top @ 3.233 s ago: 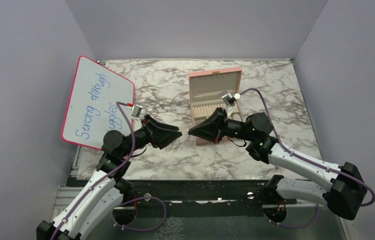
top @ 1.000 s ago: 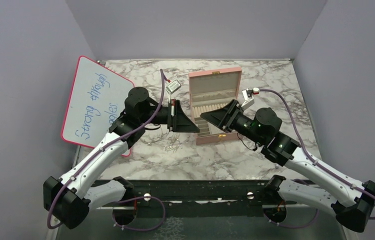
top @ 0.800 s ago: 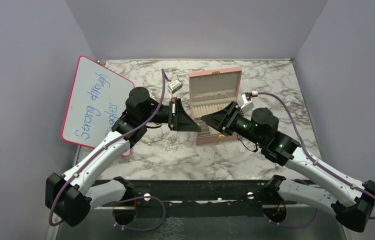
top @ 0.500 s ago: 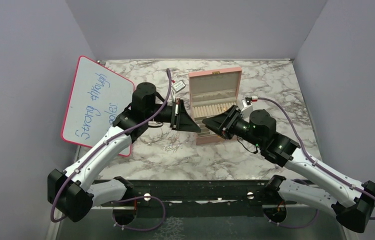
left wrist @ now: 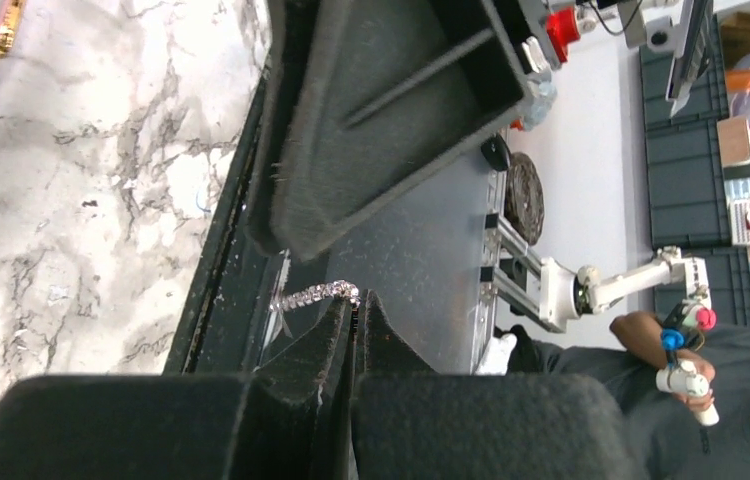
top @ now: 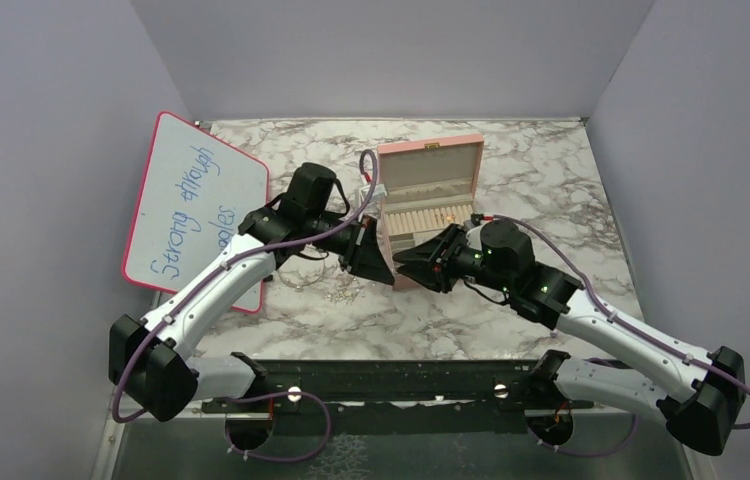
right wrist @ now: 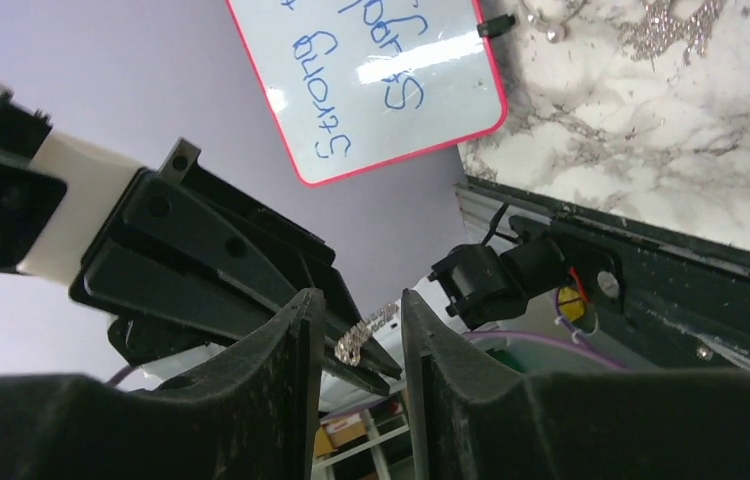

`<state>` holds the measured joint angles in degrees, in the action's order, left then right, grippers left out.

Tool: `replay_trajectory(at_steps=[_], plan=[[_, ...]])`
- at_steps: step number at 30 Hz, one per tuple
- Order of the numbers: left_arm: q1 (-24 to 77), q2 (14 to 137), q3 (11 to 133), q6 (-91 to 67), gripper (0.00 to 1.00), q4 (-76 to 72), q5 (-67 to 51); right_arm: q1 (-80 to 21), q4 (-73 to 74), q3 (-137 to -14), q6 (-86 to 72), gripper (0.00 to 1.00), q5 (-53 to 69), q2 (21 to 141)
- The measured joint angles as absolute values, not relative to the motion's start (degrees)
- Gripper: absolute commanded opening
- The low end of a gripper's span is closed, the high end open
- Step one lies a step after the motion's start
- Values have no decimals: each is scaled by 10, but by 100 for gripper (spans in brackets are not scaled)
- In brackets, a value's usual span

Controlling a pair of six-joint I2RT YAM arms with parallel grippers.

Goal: Organize the mixed jewelry
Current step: Pick up the jewelry from the center of the board.

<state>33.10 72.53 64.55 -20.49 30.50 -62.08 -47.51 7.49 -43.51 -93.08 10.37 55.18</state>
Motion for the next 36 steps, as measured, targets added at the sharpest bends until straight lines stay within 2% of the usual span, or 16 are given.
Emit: replay_trajectory(at_steps=[14,36], plan=[[389,715,686,-75,0,434,-576,-467,159,-463,-967,38,220,609],[425,728,698,-17,0,493,-511,-460,237,-506,-941,39,290,617]])
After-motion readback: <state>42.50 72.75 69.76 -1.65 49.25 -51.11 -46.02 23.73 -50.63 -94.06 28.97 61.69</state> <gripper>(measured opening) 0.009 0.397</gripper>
